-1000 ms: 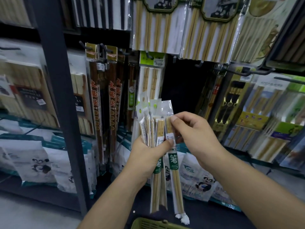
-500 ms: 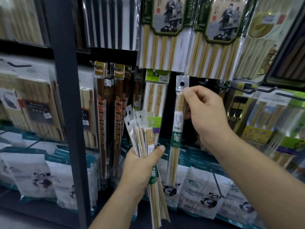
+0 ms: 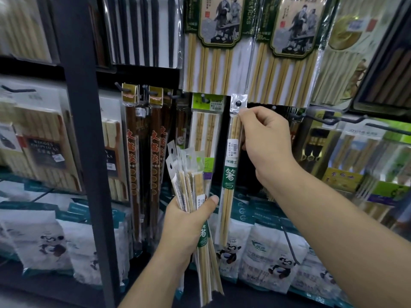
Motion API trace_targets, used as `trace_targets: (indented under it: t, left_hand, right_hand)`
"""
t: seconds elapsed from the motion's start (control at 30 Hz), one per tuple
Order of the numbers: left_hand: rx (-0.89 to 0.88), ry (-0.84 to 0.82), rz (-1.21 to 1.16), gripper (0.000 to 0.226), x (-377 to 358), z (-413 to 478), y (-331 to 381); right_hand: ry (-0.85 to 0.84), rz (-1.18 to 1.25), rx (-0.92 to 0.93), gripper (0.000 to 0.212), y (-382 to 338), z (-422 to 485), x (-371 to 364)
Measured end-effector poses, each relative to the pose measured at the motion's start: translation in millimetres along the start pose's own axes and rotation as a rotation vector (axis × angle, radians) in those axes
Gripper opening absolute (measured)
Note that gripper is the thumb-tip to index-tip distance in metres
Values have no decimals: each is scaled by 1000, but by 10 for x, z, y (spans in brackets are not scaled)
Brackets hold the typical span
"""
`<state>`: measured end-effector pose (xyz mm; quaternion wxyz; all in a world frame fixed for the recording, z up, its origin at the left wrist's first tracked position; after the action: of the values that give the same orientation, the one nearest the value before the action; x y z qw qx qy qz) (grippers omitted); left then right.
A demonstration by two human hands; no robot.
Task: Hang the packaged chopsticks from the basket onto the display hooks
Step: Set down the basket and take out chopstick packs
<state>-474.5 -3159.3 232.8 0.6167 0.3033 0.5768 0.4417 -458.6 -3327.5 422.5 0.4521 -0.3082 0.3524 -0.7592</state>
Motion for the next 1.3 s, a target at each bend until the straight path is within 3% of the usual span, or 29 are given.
trace_targets:
  t: [0.43, 0.63, 0.7, 0.8, 0.87, 1.0, 1.1, 1.3]
  left_hand:
    - [11, -36, 13, 14, -5, 4, -29]
    - [7, -44, -10, 14, 6, 10, -21]
    - [2, -53, -8, 12, -17, 8, 6]
    - [-41, -106, -13, 14, -106, -6, 80]
    - [-75, -149, -22, 18, -170, -24, 134]
    - [-85, -123, -22, 21, -155, -40, 149]
    - [-78, -107, -32, 46, -111, -44, 133]
    - [-21, 30, -6, 55, 56, -7, 37]
  right_hand:
    - [22, -106, -80, 37, 272, 110, -45]
    - [118, -130, -104, 14, 337, -54, 103]
    - [-26, -134, -78, 13, 326, -196, -23]
    - [-445, -170, -28, 13, 317, -582, -473]
    - [-525, -221, 9, 13, 339, -739, -599]
    - [-456, -117, -78, 15, 456, -715, -545]
    - [-403, -20, -161, 14, 525, -653, -457]
    - [-141, 8, 4, 8, 155, -281, -70]
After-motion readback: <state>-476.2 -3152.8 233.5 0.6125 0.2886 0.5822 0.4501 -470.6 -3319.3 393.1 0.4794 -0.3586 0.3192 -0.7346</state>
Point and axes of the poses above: each hand's wrist, its own z-axis towards the middle knuckle, its own x-axis out of the back of the hand, y = z × x, the point moved 10 cm from there along z, towards the middle knuckle, and after that the axes turned 7 degrees about -z, right-handed, at the moved point
